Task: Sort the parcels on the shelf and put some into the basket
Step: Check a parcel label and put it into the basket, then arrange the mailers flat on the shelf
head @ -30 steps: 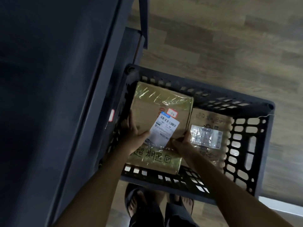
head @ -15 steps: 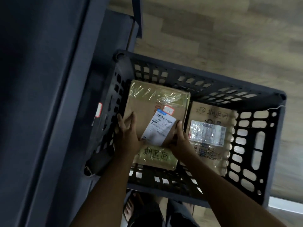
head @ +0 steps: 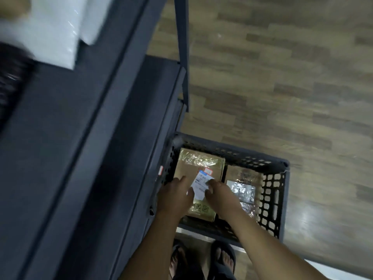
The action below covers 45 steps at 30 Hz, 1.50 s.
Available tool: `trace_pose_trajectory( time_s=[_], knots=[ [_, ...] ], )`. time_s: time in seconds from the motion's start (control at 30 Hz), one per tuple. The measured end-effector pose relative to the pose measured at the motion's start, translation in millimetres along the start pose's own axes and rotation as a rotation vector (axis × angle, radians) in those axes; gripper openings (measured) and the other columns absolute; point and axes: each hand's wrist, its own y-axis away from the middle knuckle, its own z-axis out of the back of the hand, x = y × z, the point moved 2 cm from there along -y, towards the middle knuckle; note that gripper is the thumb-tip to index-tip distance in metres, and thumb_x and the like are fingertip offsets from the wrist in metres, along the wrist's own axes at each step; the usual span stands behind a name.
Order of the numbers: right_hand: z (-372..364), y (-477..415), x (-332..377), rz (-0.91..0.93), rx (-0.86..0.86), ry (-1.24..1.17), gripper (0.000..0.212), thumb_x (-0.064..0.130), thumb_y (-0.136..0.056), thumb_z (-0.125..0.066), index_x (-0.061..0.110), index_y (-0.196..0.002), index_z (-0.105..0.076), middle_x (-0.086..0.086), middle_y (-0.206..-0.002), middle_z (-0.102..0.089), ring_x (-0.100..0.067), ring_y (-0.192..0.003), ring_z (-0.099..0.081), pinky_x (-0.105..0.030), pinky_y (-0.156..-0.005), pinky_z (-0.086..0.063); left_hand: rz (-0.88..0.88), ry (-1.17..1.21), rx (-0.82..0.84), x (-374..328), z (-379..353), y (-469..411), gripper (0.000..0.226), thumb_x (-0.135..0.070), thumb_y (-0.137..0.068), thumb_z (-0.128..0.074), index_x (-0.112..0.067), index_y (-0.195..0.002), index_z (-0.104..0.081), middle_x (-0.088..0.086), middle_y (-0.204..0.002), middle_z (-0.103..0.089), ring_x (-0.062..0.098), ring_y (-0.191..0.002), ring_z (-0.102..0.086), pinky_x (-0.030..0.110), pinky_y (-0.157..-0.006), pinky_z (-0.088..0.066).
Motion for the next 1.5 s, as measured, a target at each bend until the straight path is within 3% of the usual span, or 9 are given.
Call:
trace_pose_trajectory(
  time_s=[0.1, 0.47, 0.57, 0.8, 0.97, 1.03, 1.13, 1.33, 1.5],
  knots=[
    [32.0, 44.9, 28.2, 0.038, 0.045, 0.062, 0.041, 0.023, -0.093, -0.044, 0.02, -0.133, -0.051, -0.011, -0.133, -0.055, -0.028, -0.114, -0.058, -0.03, -0.091, -0.048, 0.043, -0.044, 0.02, -21.7, 55.0, 35.7, 0.025, -0.026, -0.093, -0.041, -0.013, -0.109, -0.057, 0.009, -0.115, -0.062, 0.029, -0.103, -0.06, 0.031, -0.075, -0.045],
    [144.1, 201.8, 154.0, 0.186, 0.2, 0.344, 0.03, 0.014, -0.095, -0.037, 0.0, -0.108, -0.06, -0.02, -0.126, -0.059, -0.032, -0.103, -0.058, -0.031, -0.074, -0.042, 0.202, 0.099, 0.038, -66.9, 233.0, 163.5, 0.032, -0.024, -0.092, -0.04, -0.013, -0.117, -0.057, 0.011, -0.122, -0.061, 0.031, -0.109, -0.058, 0.032, -0.081, -0.043],
    [170.6, 241.2, 201.7, 0.301, 0.136, 0.393, 0.034, 0.015, -0.094, -0.037, -0.003, -0.108, -0.062, -0.018, -0.122, -0.062, -0.031, -0.11, -0.058, -0.033, -0.085, -0.046, 0.238, 0.105, -0.033, -56.5, 273.8, 197.1, 0.031, -0.021, -0.093, -0.038, -0.015, -0.118, -0.056, 0.01, -0.119, -0.061, 0.032, -0.104, -0.059, 0.033, -0.078, -0.042],
    [185.9, 320.3, 290.4, 0.521, 0.086, 0.447, 0.027, 0.013, -0.093, -0.037, 0.009, -0.067, -0.042, -0.005, -0.069, -0.042, -0.019, -0.067, -0.041, -0.027, -0.057, -0.03, 0.415, 0.132, -0.166, 2.7, 332.2, 283.8, 0.031, -0.022, -0.094, -0.035, -0.014, -0.115, -0.056, 0.008, -0.123, -0.057, 0.03, -0.11, -0.056, 0.034, -0.083, -0.044],
    [176.9, 359.3, 335.5, 0.661, 0.004, 0.343, 0.029, 0.01, -0.084, -0.038, 0.017, -0.056, -0.035, -0.002, -0.061, -0.036, -0.016, -0.055, -0.033, -0.029, -0.052, -0.03, 0.592, 0.279, -0.242, 50.9, 353.7, 332.0, 0.035, -0.019, -0.091, -0.035, -0.011, -0.116, -0.058, 0.008, -0.122, -0.058, 0.028, -0.109, -0.056, 0.032, -0.085, -0.044],
    [175.7, 369.6, 353.6, 0.688, -0.043, 0.171, 0.02, 0.013, -0.087, -0.043, 0.007, -0.077, -0.059, -0.01, -0.077, -0.056, -0.025, -0.072, -0.055, -0.034, -0.071, -0.049, 0.635, 0.398, -0.317, 67.3, 365.9, 344.9, 0.036, -0.025, -0.091, -0.035, -0.014, -0.117, -0.059, 0.008, -0.121, -0.059, 0.028, -0.107, -0.057, 0.032, -0.086, -0.045],
    [176.9, 378.4, 384.2, 0.75, -0.175, 0.015, 0.023, 0.016, -0.088, -0.046, 0.002, -0.097, -0.063, -0.016, -0.098, -0.065, -0.034, -0.096, -0.06, -0.041, -0.088, -0.048, 0.644, 0.569, -0.409, 88.3, 385.5, 355.4, 0.036, -0.03, -0.091, -0.037, -0.012, -0.112, -0.06, 0.009, -0.117, -0.06, 0.027, -0.106, -0.057, 0.031, -0.082, -0.044],
    [175.2, 379.1, 436.7, 0.798, -0.319, -0.132, 0.035, 0.022, -0.092, -0.048, 0.014, -0.125, -0.053, -0.009, -0.127, -0.051, -0.029, -0.114, -0.051, -0.037, -0.094, -0.043, 0.596, 1.067, -0.67, 118.2, 443.5, 351.6, 0.045, -0.048, -0.092, -0.045, -0.011, -0.112, -0.062, 0.002, -0.097, -0.068, 0.018, -0.085, -0.069, 0.028, -0.069, -0.054],
    [160.1, 362.1, 465.7, 0.813, -0.274, 0.185, 0.051, 0.033, -0.095, -0.046, 0.023, -0.144, -0.037, -0.007, -0.155, -0.026, -0.033, -0.141, -0.022, -0.039, -0.114, -0.022, 0.575, 1.398, -0.644, 123.8, 469.3, 330.2, 0.056, -0.054, -0.09, -0.052, -0.013, -0.128, -0.054, 0.005, -0.126, -0.062, 0.02, -0.097, -0.065, 0.027, -0.061, -0.05]
  ],
)
